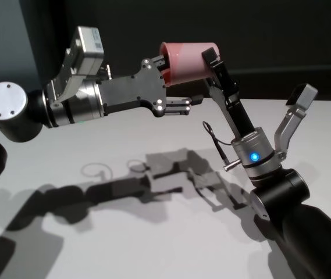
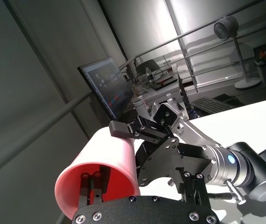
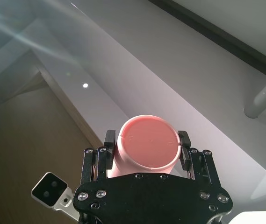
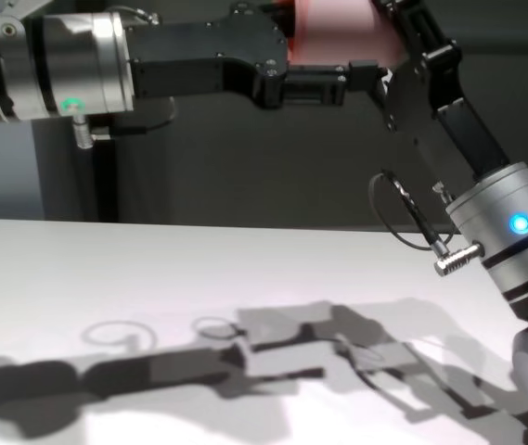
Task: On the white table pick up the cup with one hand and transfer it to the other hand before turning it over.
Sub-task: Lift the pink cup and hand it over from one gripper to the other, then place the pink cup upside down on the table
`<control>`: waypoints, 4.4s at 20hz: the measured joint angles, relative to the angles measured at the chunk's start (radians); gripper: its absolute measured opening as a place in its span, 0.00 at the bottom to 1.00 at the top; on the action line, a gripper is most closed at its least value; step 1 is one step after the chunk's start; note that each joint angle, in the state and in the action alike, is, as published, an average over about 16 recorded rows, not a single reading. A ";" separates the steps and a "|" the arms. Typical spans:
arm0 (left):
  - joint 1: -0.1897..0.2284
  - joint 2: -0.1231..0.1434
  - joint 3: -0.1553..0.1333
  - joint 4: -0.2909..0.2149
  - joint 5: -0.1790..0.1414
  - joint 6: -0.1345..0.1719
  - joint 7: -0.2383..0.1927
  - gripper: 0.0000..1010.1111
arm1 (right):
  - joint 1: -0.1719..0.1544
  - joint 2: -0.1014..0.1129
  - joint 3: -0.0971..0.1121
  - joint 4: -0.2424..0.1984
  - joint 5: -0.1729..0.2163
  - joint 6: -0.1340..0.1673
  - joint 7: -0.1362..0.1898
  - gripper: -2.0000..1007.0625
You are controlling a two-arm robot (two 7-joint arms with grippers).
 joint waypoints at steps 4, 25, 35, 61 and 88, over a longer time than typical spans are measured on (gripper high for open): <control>0.013 0.016 -0.005 -0.016 -0.002 -0.007 0.005 0.90 | 0.000 0.000 0.000 0.000 0.000 0.000 0.000 0.77; 0.287 0.140 -0.177 -0.224 0.040 0.023 0.375 0.99 | 0.000 0.000 0.000 0.000 0.000 0.000 0.001 0.77; 0.433 0.072 -0.276 -0.279 0.057 0.059 0.619 0.99 | 0.000 0.000 0.000 0.000 0.000 0.000 0.001 0.77; 0.486 -0.140 -0.338 -0.072 -0.036 -0.043 0.612 0.99 | 0.000 0.000 0.000 0.000 0.000 0.000 0.001 0.77; 0.475 -0.157 -0.343 -0.007 -0.054 -0.069 0.570 0.99 | -0.094 0.139 -0.072 -0.298 -0.258 -0.153 -0.353 0.77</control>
